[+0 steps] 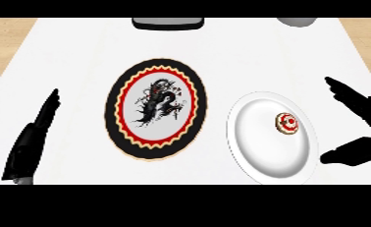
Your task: Pick the cupcake from the plate and place it in the plate
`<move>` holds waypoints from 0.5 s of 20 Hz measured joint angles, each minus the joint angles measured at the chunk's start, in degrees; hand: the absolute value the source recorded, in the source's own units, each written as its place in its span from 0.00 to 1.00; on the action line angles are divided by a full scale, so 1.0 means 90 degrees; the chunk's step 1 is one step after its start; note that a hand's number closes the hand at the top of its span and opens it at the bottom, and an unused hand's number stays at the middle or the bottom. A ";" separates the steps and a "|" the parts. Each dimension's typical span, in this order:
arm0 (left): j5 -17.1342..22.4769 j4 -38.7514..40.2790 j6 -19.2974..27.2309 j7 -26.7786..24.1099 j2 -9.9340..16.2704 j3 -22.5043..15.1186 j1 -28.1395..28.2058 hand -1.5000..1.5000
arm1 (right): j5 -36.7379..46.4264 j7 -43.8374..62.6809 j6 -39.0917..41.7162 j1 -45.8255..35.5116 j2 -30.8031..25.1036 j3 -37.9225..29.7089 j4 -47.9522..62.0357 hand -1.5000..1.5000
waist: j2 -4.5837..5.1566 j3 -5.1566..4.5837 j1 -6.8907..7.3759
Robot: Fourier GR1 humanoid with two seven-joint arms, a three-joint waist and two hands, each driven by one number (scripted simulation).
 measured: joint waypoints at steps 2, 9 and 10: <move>-0.0063 -0.0009 -0.0036 -0.0102 -0.0057 0.0069 0.0123 0.50 | 0.0157 -0.0125 0.0176 -0.0165 0.0159 0.0009 0.0309 0.00 | 0.0000 0.0000 0.0002; -0.0335 -0.0251 -0.0113 -0.0093 -0.0287 0.0163 0.0304 0.50 | 0.0641 -0.0320 0.0660 -0.0502 0.0651 0.0089 0.0907 0.00 | -0.0004 0.0000 -0.0005; -0.0300 -0.0153 -0.0194 -0.0125 -0.0273 0.0266 0.0232 0.50 | 0.0727 -0.0393 0.0699 -0.0457 0.0705 0.0072 0.0956 0.00 | -0.0004 0.0000 -0.0012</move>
